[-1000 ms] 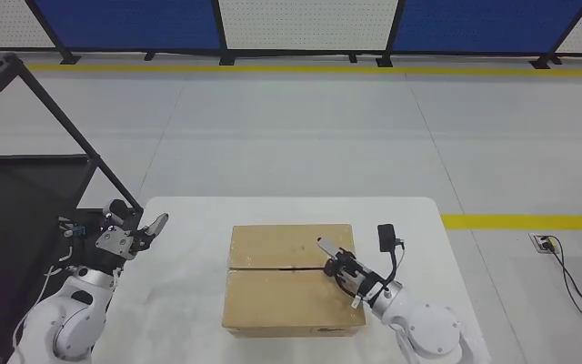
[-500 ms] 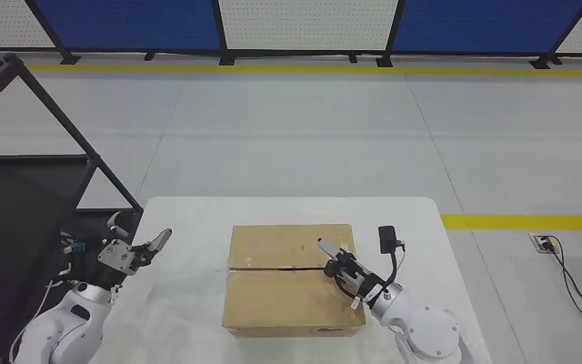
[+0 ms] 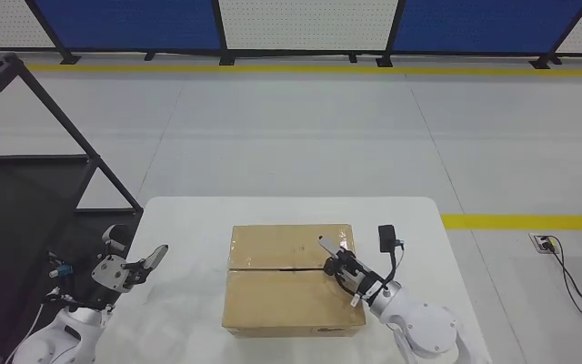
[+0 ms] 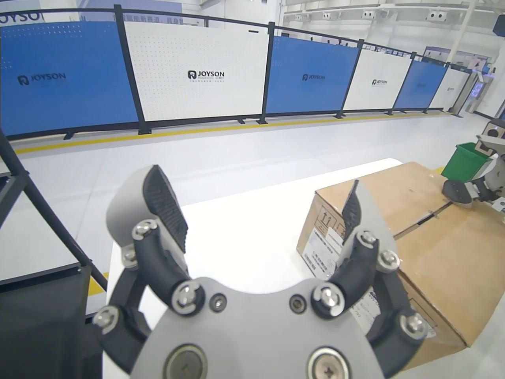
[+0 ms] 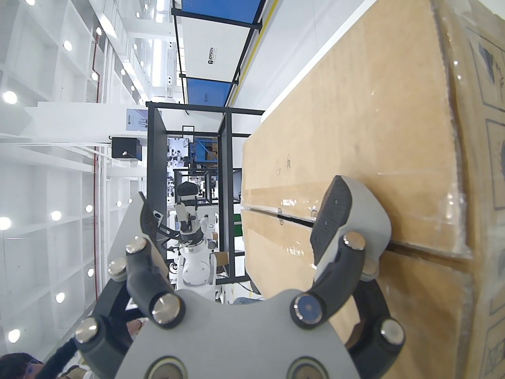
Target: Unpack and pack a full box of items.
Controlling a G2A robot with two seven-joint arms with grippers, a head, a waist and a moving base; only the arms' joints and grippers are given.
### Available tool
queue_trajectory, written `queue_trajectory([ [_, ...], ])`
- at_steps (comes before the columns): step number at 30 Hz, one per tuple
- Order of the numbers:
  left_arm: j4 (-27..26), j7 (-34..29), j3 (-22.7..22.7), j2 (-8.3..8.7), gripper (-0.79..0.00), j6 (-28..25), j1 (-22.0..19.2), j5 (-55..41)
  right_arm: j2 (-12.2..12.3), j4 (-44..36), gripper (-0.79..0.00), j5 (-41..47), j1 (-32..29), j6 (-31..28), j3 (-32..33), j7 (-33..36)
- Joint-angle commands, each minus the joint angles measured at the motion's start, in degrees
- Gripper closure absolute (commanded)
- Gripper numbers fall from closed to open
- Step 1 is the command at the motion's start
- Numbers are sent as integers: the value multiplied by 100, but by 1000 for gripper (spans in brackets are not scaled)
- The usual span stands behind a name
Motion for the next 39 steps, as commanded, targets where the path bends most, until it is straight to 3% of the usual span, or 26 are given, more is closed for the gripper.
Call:
queue_trajectory([
  [1,0,0,0,0,-785,0,0,0,5,-28,-785,25,-37,-19,46,-13],
  [26,1,-3,7,-2,-785,-2,16,-30,43,-194,-785,310,-393,80,458,-203],
  [32,-218,148,-75,-19,-785,208,491,172,43,-194,-785,310,-393,80,458,-203],
  [39,-308,1267,-174,8,-785,98,1424,1981,43,-194,-785,310,-393,80,458,-203],
])
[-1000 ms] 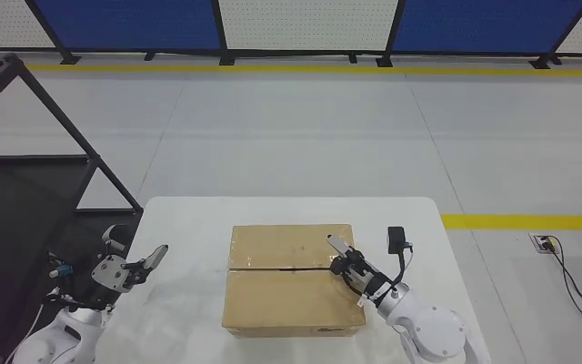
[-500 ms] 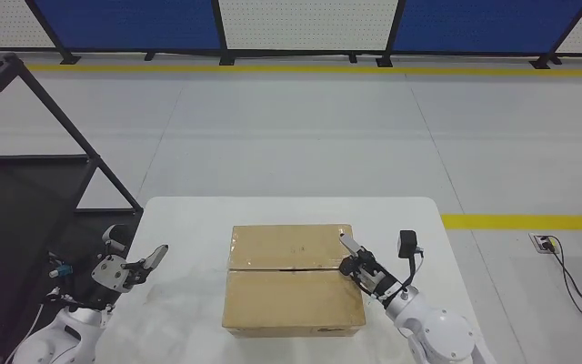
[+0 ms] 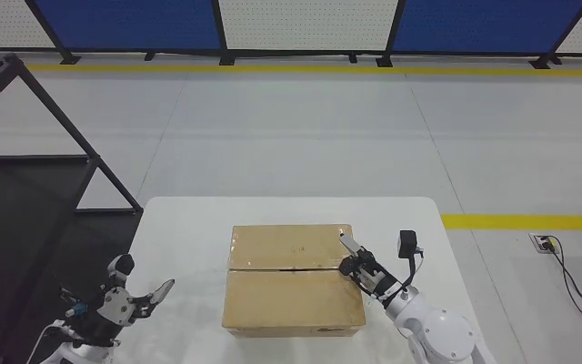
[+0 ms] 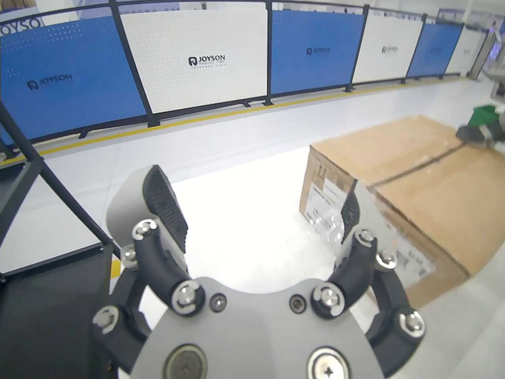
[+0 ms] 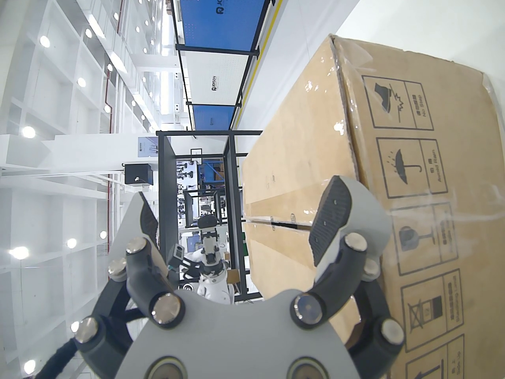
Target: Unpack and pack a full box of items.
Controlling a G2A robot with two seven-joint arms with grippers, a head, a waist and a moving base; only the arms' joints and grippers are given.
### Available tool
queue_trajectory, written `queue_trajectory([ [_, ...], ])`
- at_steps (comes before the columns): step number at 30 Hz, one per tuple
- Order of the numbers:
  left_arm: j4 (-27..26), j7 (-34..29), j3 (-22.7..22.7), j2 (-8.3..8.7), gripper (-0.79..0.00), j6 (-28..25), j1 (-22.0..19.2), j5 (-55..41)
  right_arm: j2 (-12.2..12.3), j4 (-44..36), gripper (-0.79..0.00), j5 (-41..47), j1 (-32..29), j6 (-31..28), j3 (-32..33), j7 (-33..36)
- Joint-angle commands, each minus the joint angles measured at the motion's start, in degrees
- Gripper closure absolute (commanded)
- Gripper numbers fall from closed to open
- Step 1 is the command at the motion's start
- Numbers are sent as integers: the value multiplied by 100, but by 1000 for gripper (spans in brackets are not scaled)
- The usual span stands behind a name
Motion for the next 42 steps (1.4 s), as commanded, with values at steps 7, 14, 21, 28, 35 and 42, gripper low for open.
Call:
queue_trajectory([
  [7,131,900,412,-44,-785,1494,358,2140,0,0,-785,0,0,0,0,0],
  [14,562,735,1139,-164,-785,3290,22,3443,0,0,-785,0,0,0,0,0],
  [21,715,822,1495,-261,-785,3145,-241,2821,0,0,-785,0,0,0,0,0],
  [28,511,743,838,-216,-785,853,76,248,0,0,-785,0,0,0,0,0],
  [35,536,-929,228,-70,-785,-1718,363,-2653,0,0,-785,0,0,0,0,0],
  [42,541,-1408,57,-17,-785,-1895,323,-3065,0,0,-785,0,0,0,0,0],
])
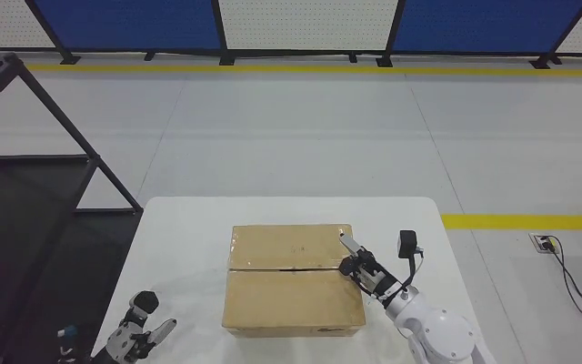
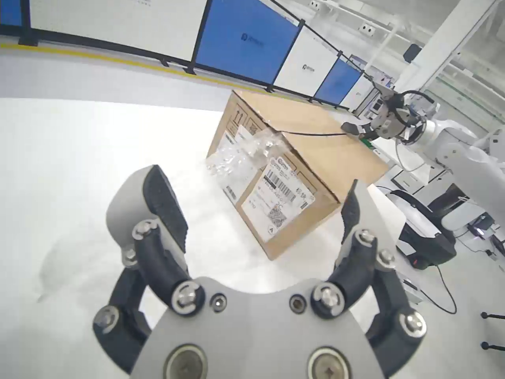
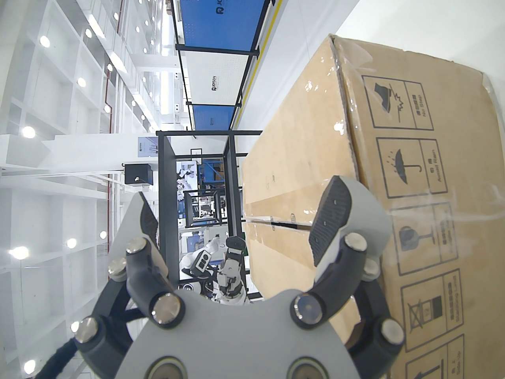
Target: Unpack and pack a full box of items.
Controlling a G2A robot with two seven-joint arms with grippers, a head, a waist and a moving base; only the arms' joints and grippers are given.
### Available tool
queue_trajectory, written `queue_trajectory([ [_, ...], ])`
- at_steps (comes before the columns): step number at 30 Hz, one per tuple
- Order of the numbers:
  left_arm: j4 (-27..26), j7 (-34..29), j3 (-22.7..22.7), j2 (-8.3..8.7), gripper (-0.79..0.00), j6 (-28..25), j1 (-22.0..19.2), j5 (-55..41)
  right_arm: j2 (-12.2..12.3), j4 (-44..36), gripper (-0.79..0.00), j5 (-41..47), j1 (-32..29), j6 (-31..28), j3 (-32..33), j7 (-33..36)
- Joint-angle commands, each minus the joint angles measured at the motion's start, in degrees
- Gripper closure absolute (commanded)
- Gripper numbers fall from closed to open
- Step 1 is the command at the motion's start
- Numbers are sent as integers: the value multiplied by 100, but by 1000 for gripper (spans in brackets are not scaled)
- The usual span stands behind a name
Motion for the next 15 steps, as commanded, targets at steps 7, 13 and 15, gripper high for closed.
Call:
queue_trajectory([
  [7,65,-512,382,-26,-785,250,62,-1172,0,0,-785,0,0,0,0,0],
  [13,-174,-2640,828,43,-785,1067,202,-4305,0,0,-785,0,0,0,0,0],
  [15,-250,-3234,819,73,-785,1427,215,-5231,0,0,-785,0,0,0,0,0],
])
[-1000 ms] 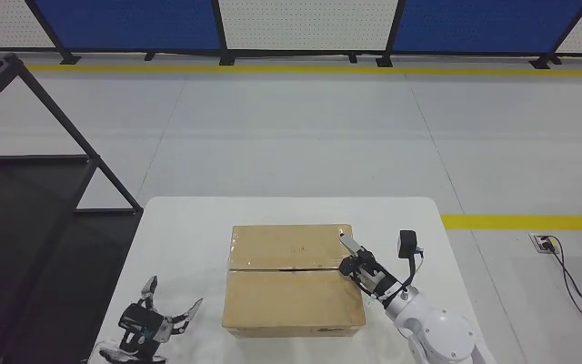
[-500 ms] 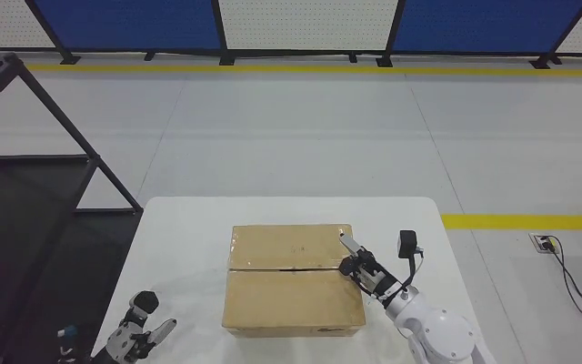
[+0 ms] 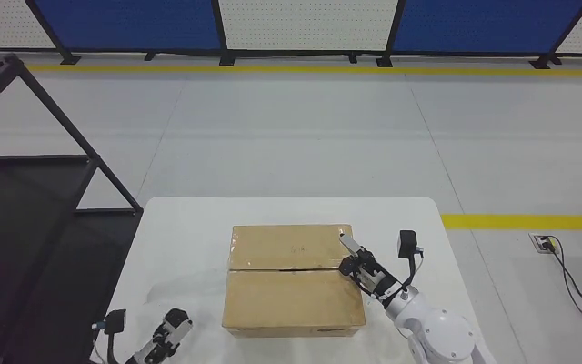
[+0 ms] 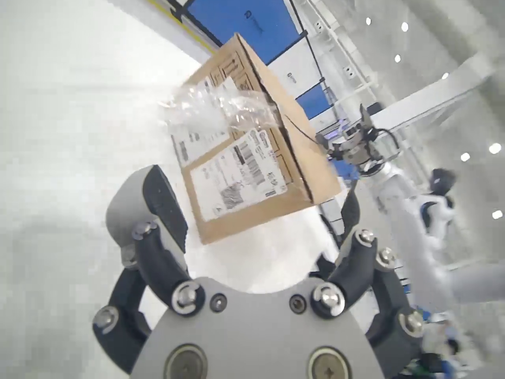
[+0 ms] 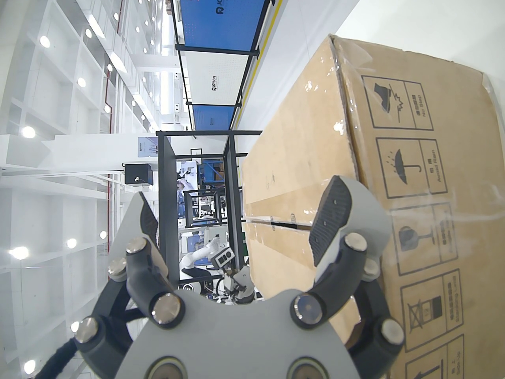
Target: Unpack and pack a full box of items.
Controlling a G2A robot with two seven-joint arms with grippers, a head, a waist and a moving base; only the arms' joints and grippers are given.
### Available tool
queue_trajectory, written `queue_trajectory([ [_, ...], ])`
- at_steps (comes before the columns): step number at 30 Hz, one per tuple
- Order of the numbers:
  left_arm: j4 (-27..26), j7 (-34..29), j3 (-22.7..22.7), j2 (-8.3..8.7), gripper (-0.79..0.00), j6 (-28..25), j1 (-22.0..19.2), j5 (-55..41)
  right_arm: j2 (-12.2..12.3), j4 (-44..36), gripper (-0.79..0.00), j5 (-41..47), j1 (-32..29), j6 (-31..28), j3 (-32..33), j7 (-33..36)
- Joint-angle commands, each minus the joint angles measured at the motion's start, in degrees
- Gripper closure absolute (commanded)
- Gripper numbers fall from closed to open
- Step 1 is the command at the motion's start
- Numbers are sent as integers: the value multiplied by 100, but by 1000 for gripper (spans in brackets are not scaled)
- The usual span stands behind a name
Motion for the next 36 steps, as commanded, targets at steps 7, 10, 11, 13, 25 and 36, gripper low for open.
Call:
queue_trajectory([
  [7,-102,-1213,-6,28,-785,1352,-93,-2569,0,0,-785,0,0,0,0,0],
  [10,-21,-1154,14,21,-785,1697,-236,-2679,0,0,-785,0,0,0,0,0],
  [11,3,-1056,60,9,-785,1763,-286,-2692,0,0,-785,0,0,0,0,0],
  [13,77,-919,190,-19,-785,1979,-410,-2839,0,0,-785,0,0,0,0,0],
  [25,776,399,886,-253,-785,1870,-1289,-3111,0,0,-785,0,0,0,0,0],
  [36,1076,1049,959,-390,-785,1381,-1480,-3134,0,0,-785,0,0,0,0,0],
])
